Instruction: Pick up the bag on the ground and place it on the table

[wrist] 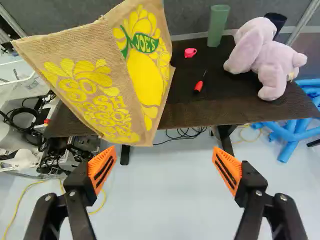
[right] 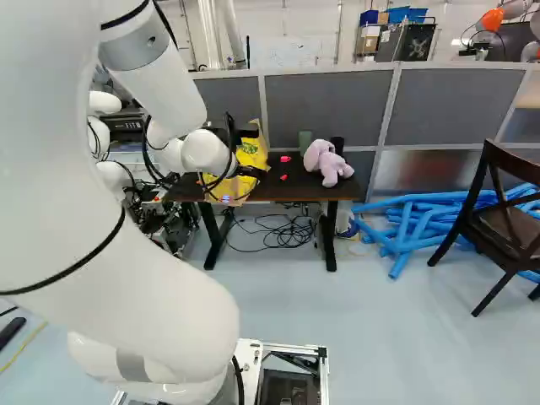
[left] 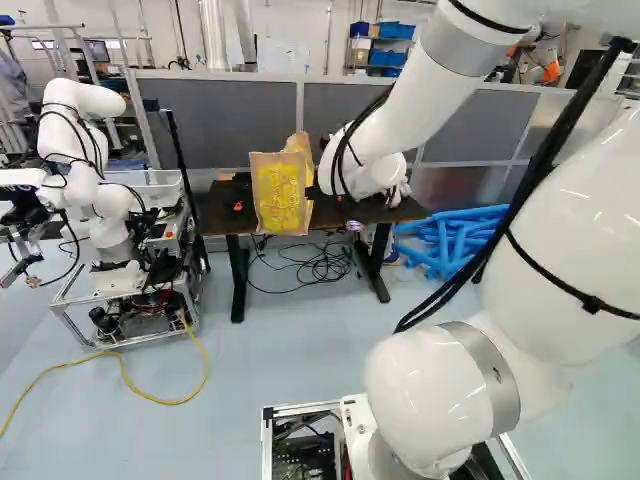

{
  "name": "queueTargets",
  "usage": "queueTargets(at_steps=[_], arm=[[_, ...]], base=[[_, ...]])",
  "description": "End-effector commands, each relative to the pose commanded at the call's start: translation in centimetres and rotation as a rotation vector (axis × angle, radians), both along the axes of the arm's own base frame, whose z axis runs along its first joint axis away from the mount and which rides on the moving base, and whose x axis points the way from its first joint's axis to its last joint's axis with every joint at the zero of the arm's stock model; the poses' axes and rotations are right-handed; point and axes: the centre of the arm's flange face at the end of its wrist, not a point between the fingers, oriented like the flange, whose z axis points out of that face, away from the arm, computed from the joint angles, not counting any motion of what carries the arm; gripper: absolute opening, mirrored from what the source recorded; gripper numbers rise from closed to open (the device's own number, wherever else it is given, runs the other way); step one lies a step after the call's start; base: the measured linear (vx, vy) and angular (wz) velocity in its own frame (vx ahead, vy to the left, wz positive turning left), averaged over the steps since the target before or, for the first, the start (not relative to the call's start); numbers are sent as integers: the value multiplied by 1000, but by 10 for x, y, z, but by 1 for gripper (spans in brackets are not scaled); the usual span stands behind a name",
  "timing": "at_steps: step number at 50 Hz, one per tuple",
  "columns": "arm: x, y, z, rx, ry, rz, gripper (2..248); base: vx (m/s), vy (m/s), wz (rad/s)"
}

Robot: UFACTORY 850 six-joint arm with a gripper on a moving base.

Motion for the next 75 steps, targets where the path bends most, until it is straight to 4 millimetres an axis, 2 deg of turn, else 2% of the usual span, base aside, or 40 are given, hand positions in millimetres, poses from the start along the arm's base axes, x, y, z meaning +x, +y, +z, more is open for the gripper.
queueTargets(at_steps=[21,40,58,75], arm=[[-44,-13,-26,-28,-117,-7,247],[-76,-21,-43,-51,-196,-15,247],[-100,-26,-54,-70,-251,-23,247],[-114,-28,-61,-81,-282,-27,247]], base=[[0,0,0],[0,0,0],[0,0,0],[0,0,0]])
